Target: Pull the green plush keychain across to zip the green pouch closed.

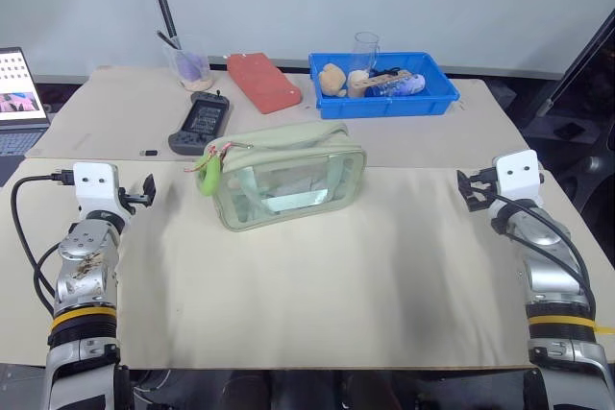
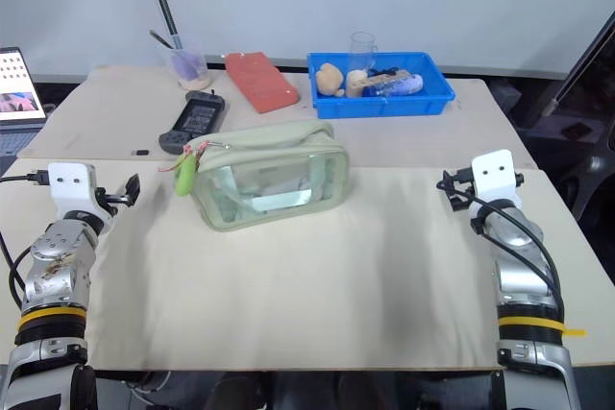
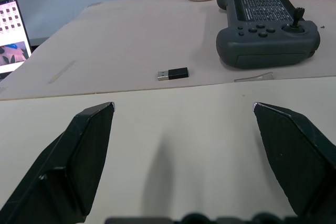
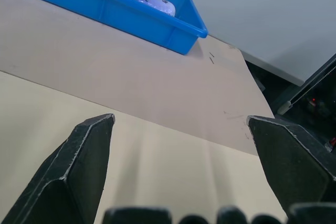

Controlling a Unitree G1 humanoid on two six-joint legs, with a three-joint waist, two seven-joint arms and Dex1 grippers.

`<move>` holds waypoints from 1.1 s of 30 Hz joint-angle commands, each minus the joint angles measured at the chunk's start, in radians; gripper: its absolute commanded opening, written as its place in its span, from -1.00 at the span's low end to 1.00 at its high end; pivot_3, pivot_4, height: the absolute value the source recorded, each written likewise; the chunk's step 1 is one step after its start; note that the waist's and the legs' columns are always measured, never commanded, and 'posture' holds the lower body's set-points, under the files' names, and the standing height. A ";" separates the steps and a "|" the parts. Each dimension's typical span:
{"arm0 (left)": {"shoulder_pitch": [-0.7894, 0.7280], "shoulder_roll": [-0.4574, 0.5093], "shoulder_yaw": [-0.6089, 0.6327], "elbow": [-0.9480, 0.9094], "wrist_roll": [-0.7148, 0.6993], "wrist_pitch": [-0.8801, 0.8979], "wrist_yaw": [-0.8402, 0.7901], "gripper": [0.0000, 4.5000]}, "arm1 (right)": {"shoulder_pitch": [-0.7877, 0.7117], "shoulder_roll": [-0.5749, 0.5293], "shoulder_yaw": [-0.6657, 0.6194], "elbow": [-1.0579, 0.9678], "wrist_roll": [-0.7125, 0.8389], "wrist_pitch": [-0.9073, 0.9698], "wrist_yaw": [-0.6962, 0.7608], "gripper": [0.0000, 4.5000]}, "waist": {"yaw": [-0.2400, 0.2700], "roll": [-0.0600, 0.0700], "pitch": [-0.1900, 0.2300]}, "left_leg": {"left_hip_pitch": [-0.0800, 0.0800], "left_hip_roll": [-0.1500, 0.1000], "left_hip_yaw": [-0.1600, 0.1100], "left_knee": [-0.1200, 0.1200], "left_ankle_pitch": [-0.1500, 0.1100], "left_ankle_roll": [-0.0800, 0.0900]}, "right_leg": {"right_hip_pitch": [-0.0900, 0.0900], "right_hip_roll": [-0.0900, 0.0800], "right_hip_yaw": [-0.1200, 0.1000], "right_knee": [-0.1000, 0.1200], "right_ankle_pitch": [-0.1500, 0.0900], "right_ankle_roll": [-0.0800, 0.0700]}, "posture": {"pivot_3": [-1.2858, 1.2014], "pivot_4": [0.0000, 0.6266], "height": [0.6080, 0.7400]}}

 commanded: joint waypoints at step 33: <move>-0.310 0.331 -0.615 -0.743 0.037 0.316 -0.577 0.76 | -0.325 -0.163 0.109 -0.773 0.652 0.634 0.496 1.00 | 0.008 0.006 0.001 | 0.000 0.000 -0.001 -0.001 -0.001 0.001 | 0.004 0.001 0.000 -0.009 -0.004 -0.004 | 0.03 -0.52 1.00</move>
